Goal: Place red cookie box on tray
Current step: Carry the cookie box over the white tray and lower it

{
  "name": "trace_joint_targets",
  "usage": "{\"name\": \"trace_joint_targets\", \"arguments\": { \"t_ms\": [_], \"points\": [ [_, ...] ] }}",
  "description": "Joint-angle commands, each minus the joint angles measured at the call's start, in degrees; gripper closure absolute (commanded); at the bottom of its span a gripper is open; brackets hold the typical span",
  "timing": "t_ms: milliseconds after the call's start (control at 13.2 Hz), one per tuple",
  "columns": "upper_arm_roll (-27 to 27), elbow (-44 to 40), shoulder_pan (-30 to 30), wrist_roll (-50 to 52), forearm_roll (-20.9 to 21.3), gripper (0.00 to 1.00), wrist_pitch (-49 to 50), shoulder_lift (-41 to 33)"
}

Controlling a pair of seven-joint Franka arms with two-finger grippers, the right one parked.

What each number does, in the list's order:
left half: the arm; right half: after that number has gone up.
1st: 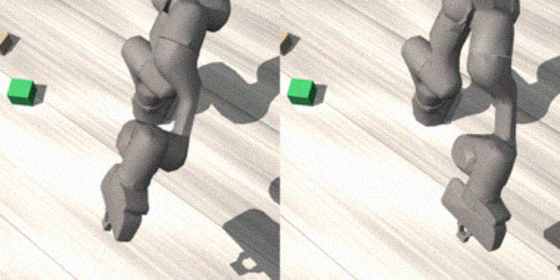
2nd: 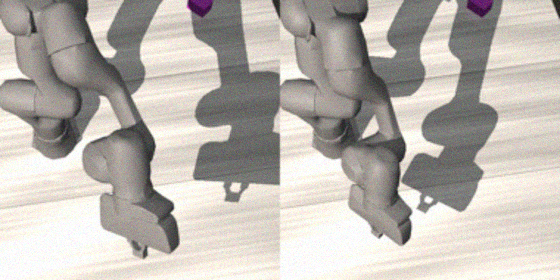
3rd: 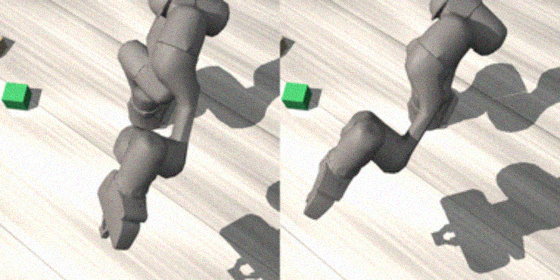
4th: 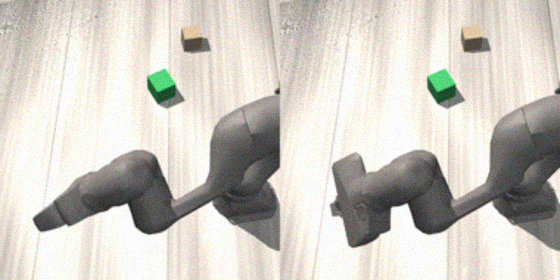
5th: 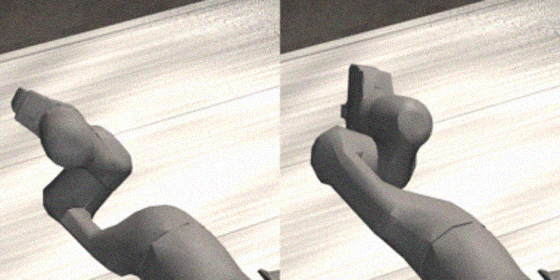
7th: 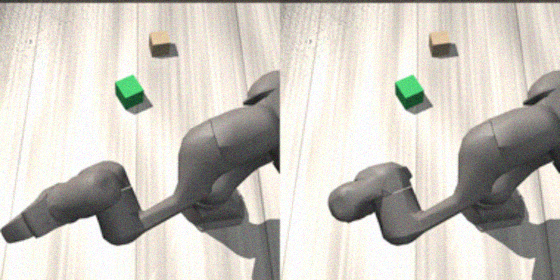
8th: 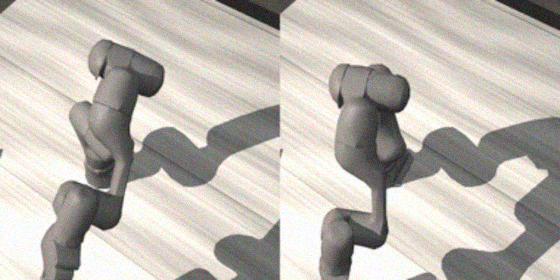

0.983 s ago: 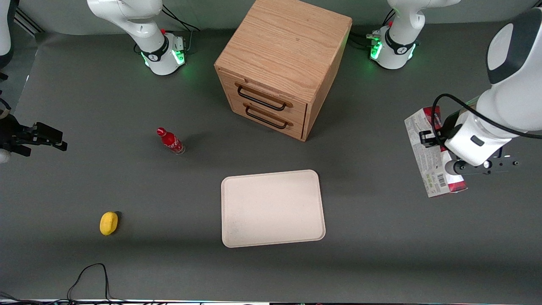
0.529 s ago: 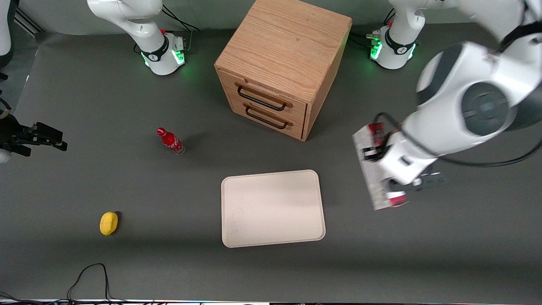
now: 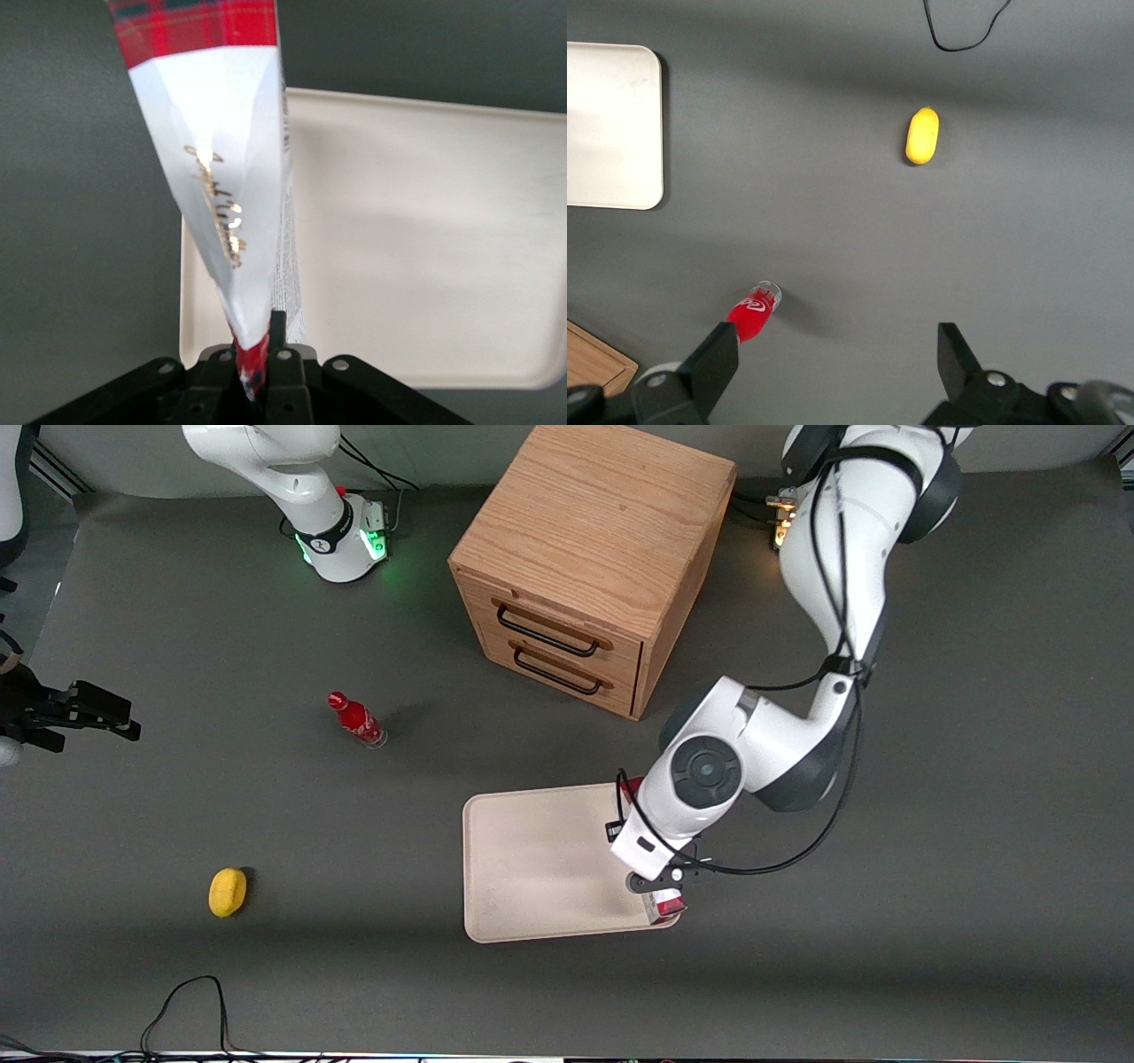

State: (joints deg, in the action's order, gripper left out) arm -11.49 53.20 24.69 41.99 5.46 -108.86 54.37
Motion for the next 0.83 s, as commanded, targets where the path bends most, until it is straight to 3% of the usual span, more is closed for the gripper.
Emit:
{"name": "trace_joint_targets", "arguments": {
  "t_ms": [0, 151, 756],
  "points": [
    [1.0, 1.6, 0.8, -2.8, 2.5, 1.00, -3.1, 1.4],
    [1.1, 5.7, 0.4, -6.6, 2.5, 1.00, -7.0, 1.3],
    [1.1, 7.0, -0.2, -8.0, 2.0, 1.00, -7.2, 1.1]
  ]
}}
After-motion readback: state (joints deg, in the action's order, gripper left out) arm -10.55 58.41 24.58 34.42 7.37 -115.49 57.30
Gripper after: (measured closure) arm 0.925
